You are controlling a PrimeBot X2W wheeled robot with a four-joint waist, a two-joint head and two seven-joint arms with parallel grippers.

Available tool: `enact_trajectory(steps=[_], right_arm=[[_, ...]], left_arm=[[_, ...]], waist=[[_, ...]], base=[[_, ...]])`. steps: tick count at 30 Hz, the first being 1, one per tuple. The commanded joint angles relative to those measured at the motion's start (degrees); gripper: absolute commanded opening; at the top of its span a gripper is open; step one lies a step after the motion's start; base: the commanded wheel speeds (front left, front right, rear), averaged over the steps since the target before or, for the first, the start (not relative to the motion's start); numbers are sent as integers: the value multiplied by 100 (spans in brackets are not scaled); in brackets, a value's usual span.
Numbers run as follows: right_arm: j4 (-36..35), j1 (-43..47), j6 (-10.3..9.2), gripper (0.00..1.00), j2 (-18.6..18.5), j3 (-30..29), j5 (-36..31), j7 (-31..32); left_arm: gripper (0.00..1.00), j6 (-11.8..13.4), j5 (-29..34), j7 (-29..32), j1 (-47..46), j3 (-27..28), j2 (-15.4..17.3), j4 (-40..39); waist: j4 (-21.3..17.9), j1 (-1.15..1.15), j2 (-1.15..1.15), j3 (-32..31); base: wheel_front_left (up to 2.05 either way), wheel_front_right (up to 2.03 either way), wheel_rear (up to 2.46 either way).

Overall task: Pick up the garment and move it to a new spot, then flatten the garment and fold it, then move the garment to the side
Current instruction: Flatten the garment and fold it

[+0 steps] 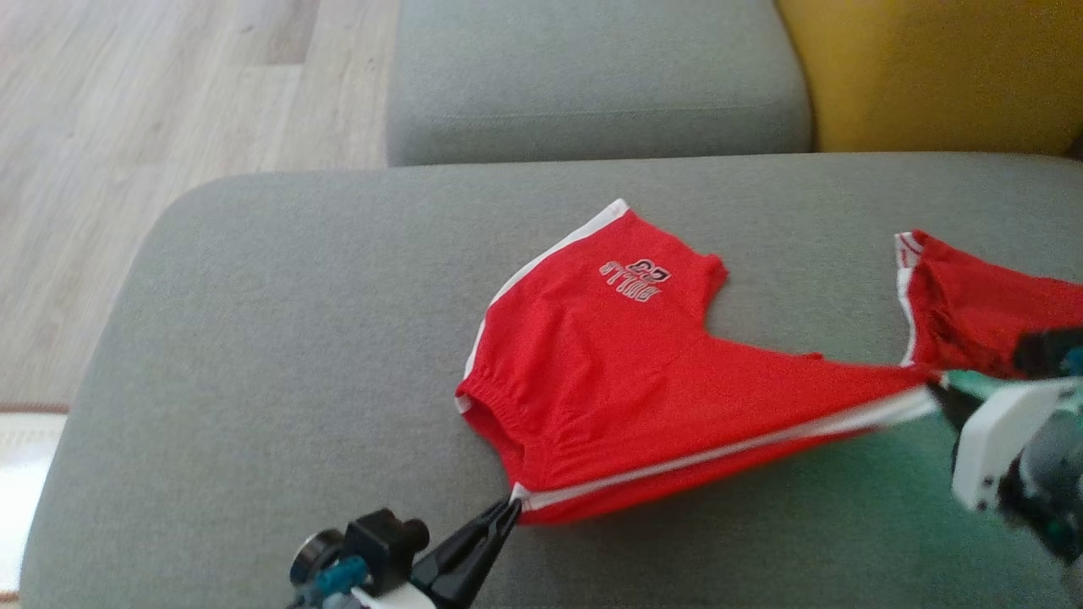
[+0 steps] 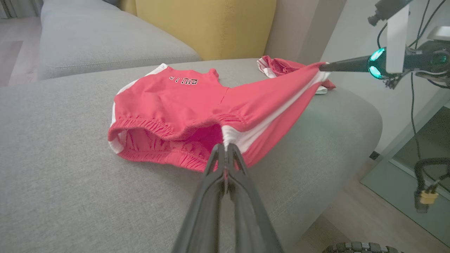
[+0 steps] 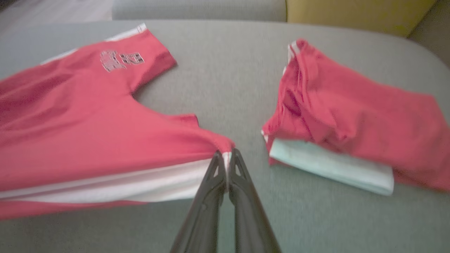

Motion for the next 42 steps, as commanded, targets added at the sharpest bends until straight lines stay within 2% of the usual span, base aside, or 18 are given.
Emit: enact_trajectory(steps=[1, 7, 11, 14, 20, 30, 41, 42], right_arm=[[-336, -228, -6, 0, -294, -220, -110, 80], [-1449, -558, -6, 0, -28, -986, -733, 749], [-1655, -1109, -6, 0, 110, -1156, -1121, 1129], [-1571, -1640, -6, 0, 149, -1048, -1336, 1285], [-890, -2658, -6, 0, -52, -606, -1708, 1338], [529, -3846, -6, 0, 139, 139, -1986, 705], [1766, -4853, -6, 0, 360, 632, -2314, -33], [1869, -4911, -6, 31, 378, 683, -2353, -87]], left_arm=[[0, 90, -39, -8, -345, 310, 170, -183], [0, 173, -59, 143, -794, 415, 37, -479], [0, 154, -63, 203, -1257, 464, -127, -418], [0, 142, -50, 202, -1601, 470, -301, -260], [0, 53, -31, 214, -2196, 378, -624, 284], [0, -117, -73, -146, -2854, 236, -1030, 1324], [0, -213, -132, -420, -3497, 35, -1351, 2198], [0, -217, -147, -435, -3545, 25, -1371, 2271]], waist=[[111, 1, 0, 91], [482, 1, 0, 475], [762, 1, 0, 802], [939, 1, 0, 1053], [1289, 1, 0, 1551], [1590, 1, 0, 2112], [1834, 1, 0, 2548], [1843, 1, 0, 2575]], base=[[0, 0, 0], [0, 0, 0], [0, 0, 0], [0, 0, 0], [0, 0, 0], [0, 0, 0], [0, 0, 0], [0, 0, 0]])
